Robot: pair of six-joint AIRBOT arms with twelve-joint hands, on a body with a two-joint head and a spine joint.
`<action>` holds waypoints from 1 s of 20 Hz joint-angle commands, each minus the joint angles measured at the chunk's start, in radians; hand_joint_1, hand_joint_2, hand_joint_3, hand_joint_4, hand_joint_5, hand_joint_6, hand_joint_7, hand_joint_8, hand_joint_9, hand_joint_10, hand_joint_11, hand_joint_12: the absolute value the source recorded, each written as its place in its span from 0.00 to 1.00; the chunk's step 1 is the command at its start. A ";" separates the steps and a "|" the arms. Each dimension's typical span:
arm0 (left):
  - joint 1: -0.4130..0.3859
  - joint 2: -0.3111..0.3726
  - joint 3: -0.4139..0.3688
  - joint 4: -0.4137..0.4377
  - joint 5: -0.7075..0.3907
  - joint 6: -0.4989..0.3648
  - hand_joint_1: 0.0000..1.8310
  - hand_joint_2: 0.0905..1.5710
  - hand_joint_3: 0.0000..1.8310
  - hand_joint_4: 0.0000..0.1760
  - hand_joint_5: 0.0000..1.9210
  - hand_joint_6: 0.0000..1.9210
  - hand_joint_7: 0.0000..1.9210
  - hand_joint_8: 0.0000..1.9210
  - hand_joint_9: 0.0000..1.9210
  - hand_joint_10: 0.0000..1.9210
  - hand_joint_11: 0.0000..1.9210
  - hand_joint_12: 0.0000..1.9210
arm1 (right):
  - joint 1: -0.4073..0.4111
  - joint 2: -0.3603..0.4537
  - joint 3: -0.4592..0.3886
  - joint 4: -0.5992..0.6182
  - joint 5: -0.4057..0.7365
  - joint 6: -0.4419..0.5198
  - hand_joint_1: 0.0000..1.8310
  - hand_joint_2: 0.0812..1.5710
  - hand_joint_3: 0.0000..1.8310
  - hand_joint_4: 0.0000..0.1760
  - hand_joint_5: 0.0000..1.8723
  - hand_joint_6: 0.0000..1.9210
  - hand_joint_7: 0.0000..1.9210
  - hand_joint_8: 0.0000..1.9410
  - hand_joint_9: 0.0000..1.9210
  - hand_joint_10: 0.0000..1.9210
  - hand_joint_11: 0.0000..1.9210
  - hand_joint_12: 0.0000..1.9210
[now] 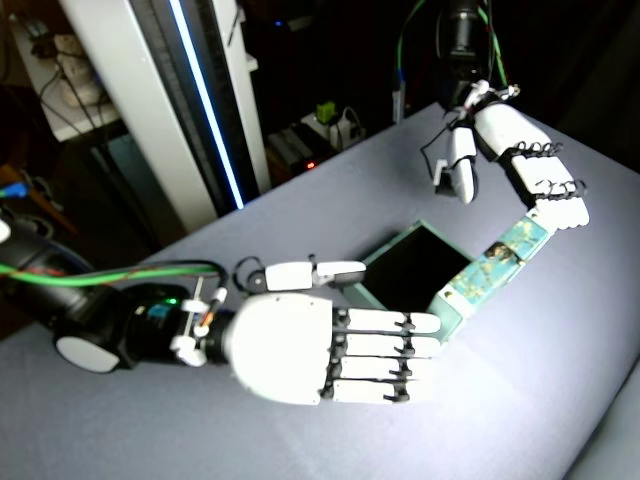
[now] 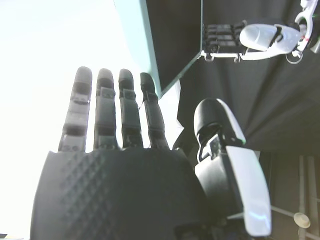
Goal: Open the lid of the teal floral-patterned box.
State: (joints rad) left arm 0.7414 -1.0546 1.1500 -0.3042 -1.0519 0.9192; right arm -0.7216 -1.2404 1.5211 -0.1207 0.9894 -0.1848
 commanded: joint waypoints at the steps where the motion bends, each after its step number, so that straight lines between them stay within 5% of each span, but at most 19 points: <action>1: -0.009 0.010 0.001 0.007 -0.129 0.002 0.04 0.91 0.00 0.00 0.04 0.00 0.05 0.00 0.05 0.00 0.03 0.05 | 0.014 0.007 0.002 0.033 0.115 0.005 0.00 0.90 0.00 0.00 0.13 0.00 0.12 0.00 0.09 0.00 0.00 0.21; 9: 0.014 0.046 -0.014 -0.016 -0.182 0.003 0.06 0.88 0.00 0.00 0.03 0.00 0.04 0.00 0.03 0.00 0.00 0.03 | 0.014 0.035 0.001 0.032 0.113 0.005 0.00 0.87 0.00 0.00 0.11 0.00 0.11 0.00 0.08 0.00 0.00 0.17; 12: 0.066 0.101 -0.065 -0.048 -0.299 0.018 0.07 0.90 0.00 0.00 0.03 0.00 0.04 0.00 0.02 0.00 0.01 0.03 | 0.014 0.036 -0.023 0.030 0.130 0.000 0.00 0.88 0.00 0.00 0.12 0.00 0.11 0.00 0.09 0.00 0.00 0.18; 20: 0.191 0.233 -0.205 -0.009 -0.588 0.029 0.07 0.92 0.00 0.00 0.05 0.00 0.05 0.00 0.03 0.00 0.00 0.10 | -0.026 0.209 -0.197 0.062 0.355 -0.076 0.00 0.88 0.00 0.00 0.16 0.00 0.15 0.00 0.10 0.00 0.00 0.20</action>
State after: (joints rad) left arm 0.9421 -0.8265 0.9382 -0.3210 -1.4933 0.9485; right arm -0.7589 -1.0214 1.3197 -0.0597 1.2064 -0.2661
